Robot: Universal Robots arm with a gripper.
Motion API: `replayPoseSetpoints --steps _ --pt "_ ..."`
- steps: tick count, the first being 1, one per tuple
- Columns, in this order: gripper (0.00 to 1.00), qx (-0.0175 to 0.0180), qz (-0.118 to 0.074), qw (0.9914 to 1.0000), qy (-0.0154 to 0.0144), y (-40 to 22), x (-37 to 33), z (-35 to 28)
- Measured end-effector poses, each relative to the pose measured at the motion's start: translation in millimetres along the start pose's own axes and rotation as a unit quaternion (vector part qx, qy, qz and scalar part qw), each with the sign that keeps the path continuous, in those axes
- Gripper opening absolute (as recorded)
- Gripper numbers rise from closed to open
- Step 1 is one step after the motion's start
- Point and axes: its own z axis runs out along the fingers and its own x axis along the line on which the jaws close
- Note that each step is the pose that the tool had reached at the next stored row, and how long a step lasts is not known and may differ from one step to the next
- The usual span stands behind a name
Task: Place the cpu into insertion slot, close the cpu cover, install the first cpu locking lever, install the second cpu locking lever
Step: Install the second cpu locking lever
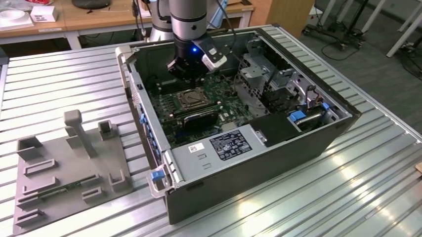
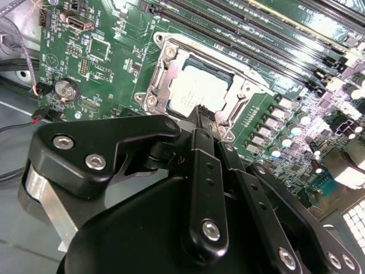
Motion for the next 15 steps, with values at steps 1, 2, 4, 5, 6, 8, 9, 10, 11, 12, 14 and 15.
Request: replayPoseSetpoints --steps 1,2,4,5,6,8,9,10,11,12,14,15 --pt "0.11 0.0 0.0 1.0 0.0 -0.2 -0.1 0.0" --pt "0.11 0.0 0.0 1.0 0.0 -1.0 -0.2 -0.1" --pt "0.11 0.0 0.0 1.0 0.0 -3.7 -0.5 -0.3" --pt "0.11 0.0001 0.0 1.0 0.0 -5.4 -0.7 -0.5" --pt "0.11 0.0 0.0 1.0 0.0 -7.4 -1.0 -0.6" --pt "0.11 0.0 0.0 1.0 0.0 -11.5 -1.5 -1.0" --pt "0.11 0.0 0.0 1.0 0.0 -13.5 -1.8 -1.2" --pt "0.11 0.0 0.0 1.0 0.0 -15.5 -2.1 -1.3" --pt "0.11 0.0 0.0 1.0 0.0 -17.4 -2.3 -1.5" --pt "0.11 0.0 0.0 1.0 0.0 -19.1 -2.6 -1.7" --pt "0.11 0.0 0.0 1.0 0.0 -22.5 -3.0 -1.9" --pt "0.11 0.0 0.0 1.0 0.0 -23.8 -3.2 -2.1"
